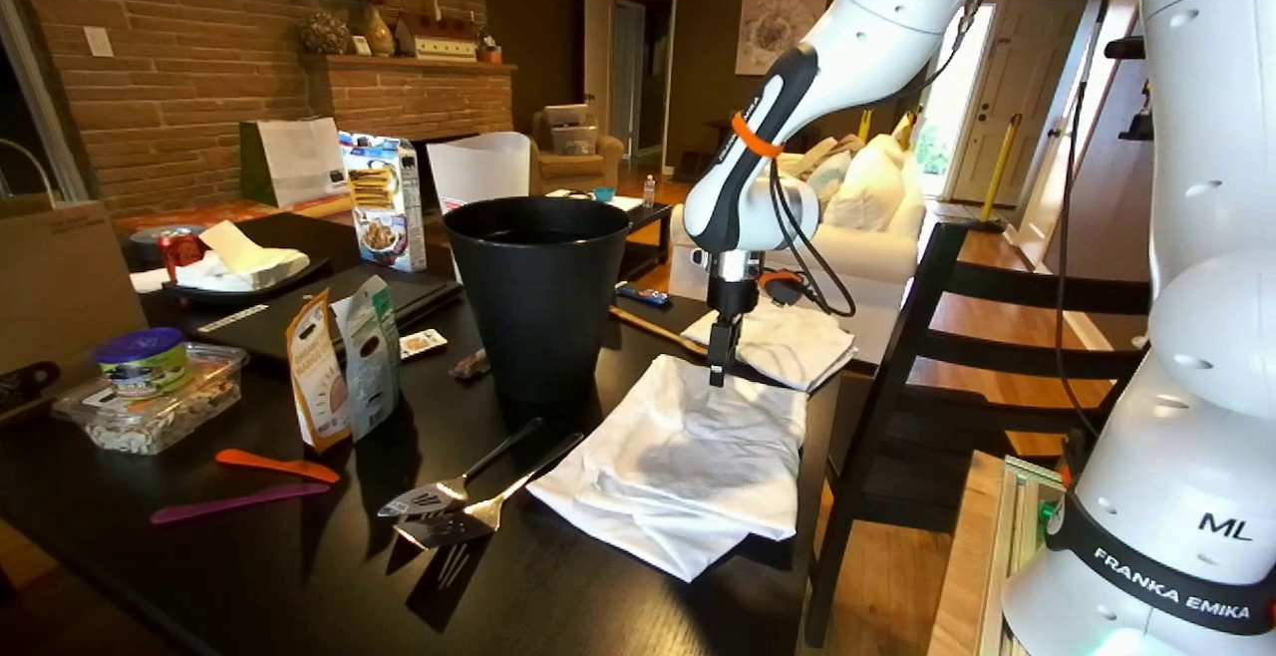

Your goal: Hang the towel on the chair

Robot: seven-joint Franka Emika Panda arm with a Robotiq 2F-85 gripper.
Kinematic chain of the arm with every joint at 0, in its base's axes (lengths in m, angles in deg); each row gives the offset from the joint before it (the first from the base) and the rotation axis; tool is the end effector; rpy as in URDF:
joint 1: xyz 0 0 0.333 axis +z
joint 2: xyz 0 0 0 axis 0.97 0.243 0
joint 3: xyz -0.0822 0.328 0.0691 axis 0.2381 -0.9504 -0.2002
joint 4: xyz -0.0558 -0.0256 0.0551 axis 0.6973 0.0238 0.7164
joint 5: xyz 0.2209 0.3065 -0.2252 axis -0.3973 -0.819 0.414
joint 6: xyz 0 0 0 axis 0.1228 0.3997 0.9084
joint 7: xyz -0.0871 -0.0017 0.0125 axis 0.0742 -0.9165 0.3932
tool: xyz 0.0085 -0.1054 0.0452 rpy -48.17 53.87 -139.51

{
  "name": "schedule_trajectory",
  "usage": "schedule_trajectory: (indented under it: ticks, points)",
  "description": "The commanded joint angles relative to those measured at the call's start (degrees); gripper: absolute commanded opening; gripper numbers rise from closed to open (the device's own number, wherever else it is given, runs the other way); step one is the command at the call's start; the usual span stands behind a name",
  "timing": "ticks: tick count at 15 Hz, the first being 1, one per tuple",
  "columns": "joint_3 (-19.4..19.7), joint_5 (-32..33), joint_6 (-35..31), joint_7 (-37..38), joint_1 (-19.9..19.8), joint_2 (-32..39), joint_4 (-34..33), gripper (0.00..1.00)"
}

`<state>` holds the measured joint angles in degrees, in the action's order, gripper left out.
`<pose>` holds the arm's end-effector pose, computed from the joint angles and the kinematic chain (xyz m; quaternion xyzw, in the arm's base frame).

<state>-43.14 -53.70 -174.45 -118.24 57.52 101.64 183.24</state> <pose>0.5102 -0.2133 0.1445 -0.9885 -0.1345 0.0248 0.0648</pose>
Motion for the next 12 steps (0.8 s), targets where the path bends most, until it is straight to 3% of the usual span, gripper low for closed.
schedule_trajectory:
  ticks: [1, 3, 4, 6, 12]
  points:
    - [-2.63, -1.37, -1.21, -2.39, -2.71, 3.96, -3.10, 1.00]
    - [-3.22, -0.99, -0.01, -1.91, -3.21, 4.84, -3.84, 1.00]
    - [-3.40, -0.77, 0.23, -1.74, -3.41, 5.06, -3.92, 0.75]
    - [-3.61, -0.58, 2.06, -1.07, -3.68, 5.26, -4.50, 0.66]
    - [-2.04, 0.26, 13.34, 1.56, -2.96, 2.49, -6.65, 0.22]
